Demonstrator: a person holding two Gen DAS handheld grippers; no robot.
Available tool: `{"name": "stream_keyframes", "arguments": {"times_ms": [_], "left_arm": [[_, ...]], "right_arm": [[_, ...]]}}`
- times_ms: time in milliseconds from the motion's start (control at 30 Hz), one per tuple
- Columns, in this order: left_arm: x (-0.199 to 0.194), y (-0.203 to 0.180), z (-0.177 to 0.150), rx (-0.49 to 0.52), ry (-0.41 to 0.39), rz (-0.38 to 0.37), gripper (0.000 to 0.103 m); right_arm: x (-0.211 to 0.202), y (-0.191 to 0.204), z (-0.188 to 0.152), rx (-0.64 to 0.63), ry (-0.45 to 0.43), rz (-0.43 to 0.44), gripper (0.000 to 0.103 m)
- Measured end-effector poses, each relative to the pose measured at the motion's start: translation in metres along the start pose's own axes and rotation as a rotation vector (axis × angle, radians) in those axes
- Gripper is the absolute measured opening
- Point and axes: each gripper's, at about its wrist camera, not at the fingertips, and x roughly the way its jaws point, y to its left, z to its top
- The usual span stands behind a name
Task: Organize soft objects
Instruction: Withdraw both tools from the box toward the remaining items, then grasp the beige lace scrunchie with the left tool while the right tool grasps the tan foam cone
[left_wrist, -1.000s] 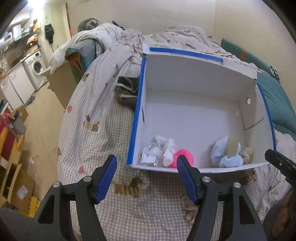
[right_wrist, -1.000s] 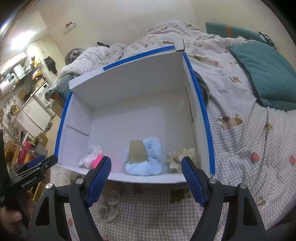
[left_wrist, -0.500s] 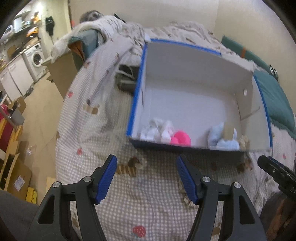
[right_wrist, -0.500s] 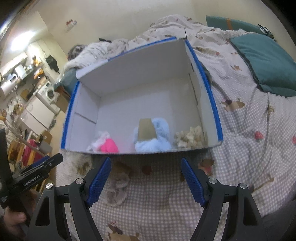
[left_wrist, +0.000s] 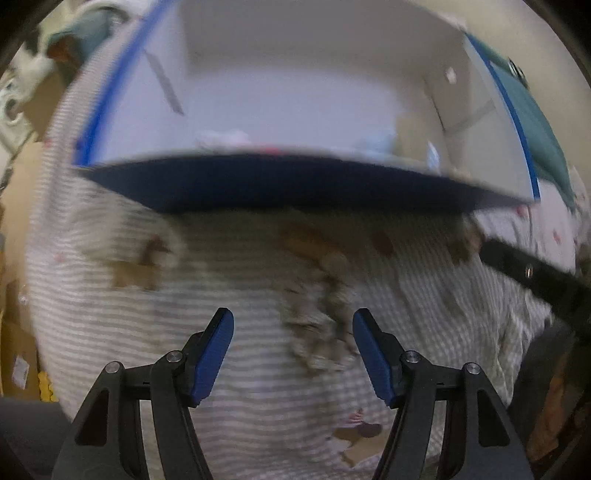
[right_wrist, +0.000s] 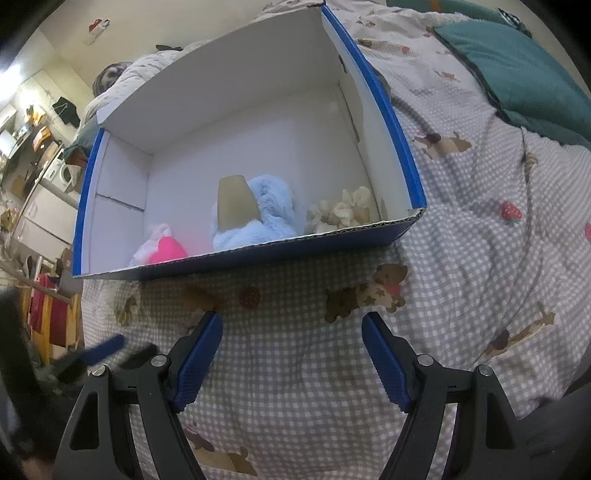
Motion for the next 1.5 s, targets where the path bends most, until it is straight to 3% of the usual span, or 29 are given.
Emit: {"name": "stream_keyframes", "arguments": {"times_ms": [133, 267, 367, 467, 600, 767, 867, 1033, 1367, 1433, 1500], "left_arm": [[0.031, -0.014, -0.004, 0.023, 0.103, -0.028, 0.064], [0.034, -0.010, -0.003, -0.014, 0.081, -0.031, 0.061], [0.032, 0.000, -0.003, -0.060, 0.079, -0.042, 0.015], [0.026, 0.010, -0.004, -0.082, 0.076, -0.042, 0.013], [-0.002, 0.022, -0.007, -0.111, 0.001, 0.007, 0.013], [-0.032, 0.050, -0.006, -0.192, -0.084, 0.113, 0.013], [-0.033, 0.072, -0.003, -0.268, -0.086, 0.134, 0.013], [-0.033, 0.075, 0.002, -0.294, -0.077, 0.137, 0.013], [-0.019, 0.062, -0.004, -0.237, -0.050, 0.161, 0.013], [-0.018, 0.062, -0.004, -0.238, -0.049, 0.169, 0.013], [-0.017, 0.064, -0.003, -0.240, -0.052, 0.176, 0.013]], "right_arm": [[0.008, 0.002, 0.001, 0.000, 0.022, 0.003, 0.082], [0.010, 0.004, 0.001, -0.012, 0.029, 0.002, 0.082], [0.014, 0.009, 0.000, -0.023, 0.035, 0.002, 0.082], [0.017, 0.015, -0.001, -0.039, 0.042, 0.016, 0.082], [0.026, 0.035, -0.003, -0.117, 0.058, 0.034, 0.082], [0.047, 0.068, -0.008, -0.239, 0.085, 0.015, 0.082], [0.066, 0.087, -0.010, -0.302, 0.099, -0.008, 0.069], [0.087, 0.112, -0.013, -0.395, 0.096, -0.035, 0.052], [0.106, 0.133, -0.010, -0.500, 0.081, -0.044, 0.052], [0.112, 0.135, -0.010, -0.508, 0.092, -0.048, 0.038], [0.116, 0.137, -0.009, -0.514, 0.097, -0.052, 0.033]]}}
